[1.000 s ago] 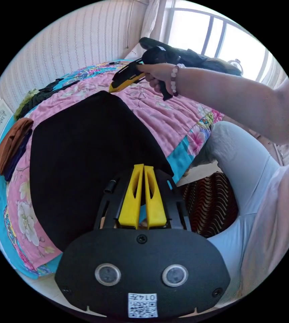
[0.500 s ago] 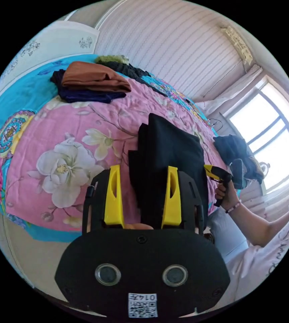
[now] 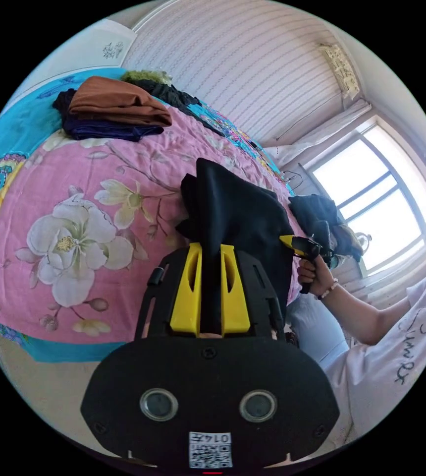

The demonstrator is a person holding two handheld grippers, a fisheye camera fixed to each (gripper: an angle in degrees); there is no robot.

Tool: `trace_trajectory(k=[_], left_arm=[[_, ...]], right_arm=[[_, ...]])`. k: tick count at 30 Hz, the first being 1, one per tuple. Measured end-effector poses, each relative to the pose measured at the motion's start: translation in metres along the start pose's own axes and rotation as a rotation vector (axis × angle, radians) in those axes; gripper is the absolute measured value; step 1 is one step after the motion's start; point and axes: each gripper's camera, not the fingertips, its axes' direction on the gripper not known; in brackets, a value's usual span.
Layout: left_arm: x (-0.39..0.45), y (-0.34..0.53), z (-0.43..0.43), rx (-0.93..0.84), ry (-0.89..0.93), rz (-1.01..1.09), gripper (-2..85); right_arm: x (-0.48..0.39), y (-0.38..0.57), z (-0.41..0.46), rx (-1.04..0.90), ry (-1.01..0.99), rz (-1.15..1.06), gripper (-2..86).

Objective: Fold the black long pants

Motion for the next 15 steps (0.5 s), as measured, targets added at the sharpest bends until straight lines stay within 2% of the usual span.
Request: trace_trajectory(k=[3,6,12,15], left_arm=[[0.028,0.003,-0.003,-0.001,-0.057,0.083,5.7],[0.055,-0.002,0.003,0.028,0.06,0.068,5.4],[0.172,-0.053,0.073,0.105,0.343,0.2,5.4],[0.265,-0.114,0.127,0.136,0.493,0.34,5.8]], right_arm=[[-0.037,-0.011,-0.015,-0.015,0.062,-0.118,3.1],[-0.07,-0.02,-0.057,0.016,0.142,-0.212,2.6],[-0.111,-0.031,-0.226,0.116,0.361,-0.243,3.0],[-0.144,-0.048,-0.338,0.172,0.602,-0.224,3.9]])
